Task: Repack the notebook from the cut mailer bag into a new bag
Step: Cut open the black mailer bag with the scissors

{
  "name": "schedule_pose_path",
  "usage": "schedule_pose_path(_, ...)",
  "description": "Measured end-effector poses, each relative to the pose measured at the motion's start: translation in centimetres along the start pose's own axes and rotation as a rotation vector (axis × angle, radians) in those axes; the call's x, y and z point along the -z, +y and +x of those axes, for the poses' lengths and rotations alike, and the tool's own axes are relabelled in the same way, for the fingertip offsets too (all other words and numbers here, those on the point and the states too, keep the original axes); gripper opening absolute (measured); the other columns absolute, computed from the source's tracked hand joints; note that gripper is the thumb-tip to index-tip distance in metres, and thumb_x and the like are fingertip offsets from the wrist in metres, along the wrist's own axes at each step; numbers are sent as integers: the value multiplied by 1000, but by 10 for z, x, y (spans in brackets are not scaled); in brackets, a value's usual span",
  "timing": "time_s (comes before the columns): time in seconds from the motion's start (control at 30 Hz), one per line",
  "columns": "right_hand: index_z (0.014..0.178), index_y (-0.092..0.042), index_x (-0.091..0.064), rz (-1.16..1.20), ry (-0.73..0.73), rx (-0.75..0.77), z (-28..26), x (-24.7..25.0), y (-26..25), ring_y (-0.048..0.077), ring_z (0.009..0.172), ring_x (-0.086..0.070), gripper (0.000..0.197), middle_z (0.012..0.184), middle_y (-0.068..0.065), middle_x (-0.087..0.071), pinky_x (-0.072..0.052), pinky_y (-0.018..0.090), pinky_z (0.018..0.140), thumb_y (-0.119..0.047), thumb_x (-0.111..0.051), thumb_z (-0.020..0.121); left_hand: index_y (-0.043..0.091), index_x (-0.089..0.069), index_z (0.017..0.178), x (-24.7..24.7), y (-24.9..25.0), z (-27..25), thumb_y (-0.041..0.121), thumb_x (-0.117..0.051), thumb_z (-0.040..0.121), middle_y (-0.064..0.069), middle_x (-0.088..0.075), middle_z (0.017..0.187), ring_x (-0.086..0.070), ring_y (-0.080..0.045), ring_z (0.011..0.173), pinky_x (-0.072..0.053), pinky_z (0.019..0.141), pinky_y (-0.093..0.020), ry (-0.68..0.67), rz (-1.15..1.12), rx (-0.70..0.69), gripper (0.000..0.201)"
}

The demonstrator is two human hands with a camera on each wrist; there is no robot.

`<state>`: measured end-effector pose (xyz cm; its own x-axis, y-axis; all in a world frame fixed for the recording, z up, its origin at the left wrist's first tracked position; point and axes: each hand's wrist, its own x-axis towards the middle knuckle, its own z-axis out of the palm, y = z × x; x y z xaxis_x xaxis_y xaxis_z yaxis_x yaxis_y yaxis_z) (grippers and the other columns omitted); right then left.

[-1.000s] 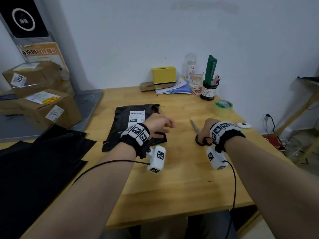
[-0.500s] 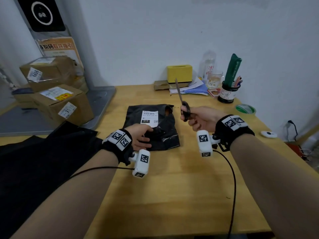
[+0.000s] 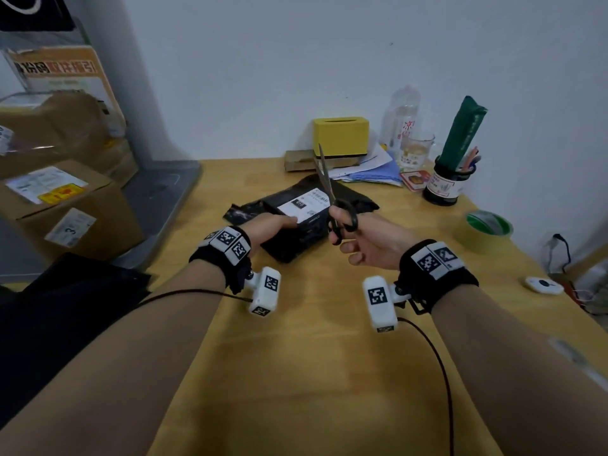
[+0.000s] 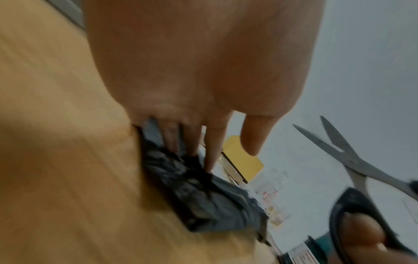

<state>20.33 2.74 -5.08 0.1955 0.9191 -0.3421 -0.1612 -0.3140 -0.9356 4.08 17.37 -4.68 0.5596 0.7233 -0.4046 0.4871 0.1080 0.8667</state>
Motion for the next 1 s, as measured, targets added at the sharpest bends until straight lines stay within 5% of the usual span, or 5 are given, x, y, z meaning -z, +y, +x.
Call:
schedule_pose_path(0.13, 92, -21, -56, -4, 3, -67, 13, 1, 7, 12, 58, -37, 58, 78, -2, -59, -28, 27, 57, -74, -70, 72, 20, -73, 114, 10, 6, 24, 23, -64, 91, 2, -72, 109, -65, -11, 94, -46, 73, -21, 161, -169, -126, 24)
schedule_pose_path(0.23, 92, -19, -55, -48, 4, -103, 15, 0, 13, 12, 57, -36, 64, 77, -2, -58, -28, 28, 56, -80, -64, 73, 11, -66, 112, 18, -1, 28, 15, -57, 93, -2, -66, 103, -59, -21, 87, -46, 74, -32, 295, -298, -44, 21)
schedule_pose_path(0.37, 100, -17, -53, -84, 30, -104, 12, -1, 16, 10, 55, -33, 71, 76, -3, -58, -21, 24, 49, -82, -63, 73, 8, -45, 136, 11, -23, 12, 10, -54, 92, -19, -62, 119, -70, -30, 93, -58, 71, -39, 151, -313, 121, 45)
schedule_pose_path(0.63, 96, -17, -57, -155, 81, -116, -8, -8, 14, 9, 52, -34, 70, 77, -4, -59, -21, 22, 44, -83, -64, 73, 9, -38, 141, -25, -27, -27, 14, -59, 92, -27, -61, 121, -68, -39, 101, -56, 89, -46, -110, -436, 189, 54)
schedule_pose_path(1.0, 100, -17, -61, -408, 35, -213, -56, -10, 22, 10, 52, -33, 66, 78, 0, -61, -16, 26, 51, -79, -62, 78, -10, -62, 119, -44, -46, -26, -6, -57, 95, -16, -67, 86, -66, -20, 70, -60, 55, -25, 85, -562, 0, 25)
